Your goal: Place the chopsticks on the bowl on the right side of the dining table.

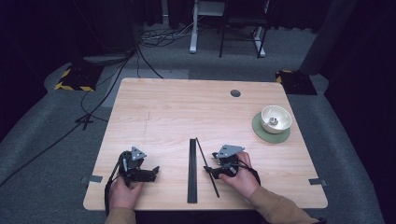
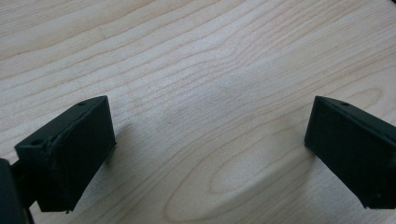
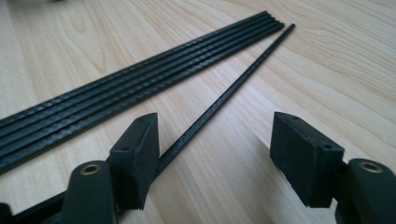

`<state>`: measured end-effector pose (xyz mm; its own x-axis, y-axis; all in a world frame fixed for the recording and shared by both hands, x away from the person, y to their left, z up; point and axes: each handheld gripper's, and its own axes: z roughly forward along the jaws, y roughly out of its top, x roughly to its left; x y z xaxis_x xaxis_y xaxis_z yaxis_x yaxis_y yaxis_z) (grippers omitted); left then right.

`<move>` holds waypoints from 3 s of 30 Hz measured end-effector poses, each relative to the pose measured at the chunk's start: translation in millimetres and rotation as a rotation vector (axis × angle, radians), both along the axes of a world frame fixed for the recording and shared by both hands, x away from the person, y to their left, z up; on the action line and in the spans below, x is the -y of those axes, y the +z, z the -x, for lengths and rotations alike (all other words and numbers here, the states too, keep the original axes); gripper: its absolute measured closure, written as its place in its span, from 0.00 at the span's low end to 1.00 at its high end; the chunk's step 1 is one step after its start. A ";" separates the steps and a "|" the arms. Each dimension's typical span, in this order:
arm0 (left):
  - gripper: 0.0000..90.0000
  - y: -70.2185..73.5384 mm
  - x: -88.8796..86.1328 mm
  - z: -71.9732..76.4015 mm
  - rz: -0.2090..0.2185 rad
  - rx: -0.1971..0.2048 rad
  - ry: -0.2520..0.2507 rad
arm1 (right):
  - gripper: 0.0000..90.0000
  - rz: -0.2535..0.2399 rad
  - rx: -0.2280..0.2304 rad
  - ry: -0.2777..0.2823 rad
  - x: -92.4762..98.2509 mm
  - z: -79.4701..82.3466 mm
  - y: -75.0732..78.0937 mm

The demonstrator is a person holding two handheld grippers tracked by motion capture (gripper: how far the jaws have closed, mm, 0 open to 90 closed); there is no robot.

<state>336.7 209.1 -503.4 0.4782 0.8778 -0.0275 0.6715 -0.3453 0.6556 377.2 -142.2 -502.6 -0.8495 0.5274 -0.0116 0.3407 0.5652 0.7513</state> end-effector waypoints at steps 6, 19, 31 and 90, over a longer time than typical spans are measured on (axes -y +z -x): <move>0.02 0.0 0.0 0.0 -0.001 0.000 0.000 | 0.38 0.005 -0.001 -0.031 7.8 -5.6 0.6; 0.02 -0.1 0.1 0.1 0.001 -0.001 -0.001 | 0.41 -0.019 -0.008 -0.041 16.5 -4.5 10.6; 0.02 0.0 0.0 0.1 0.000 0.000 0.000 | 0.61 0.041 -0.085 0.005 20.4 15.2 14.8; 0.02 0.2 0.3 -0.2 -0.003 -0.001 0.002 | 0.96 -0.037 -0.066 -0.134 53.2 -12.9 40.8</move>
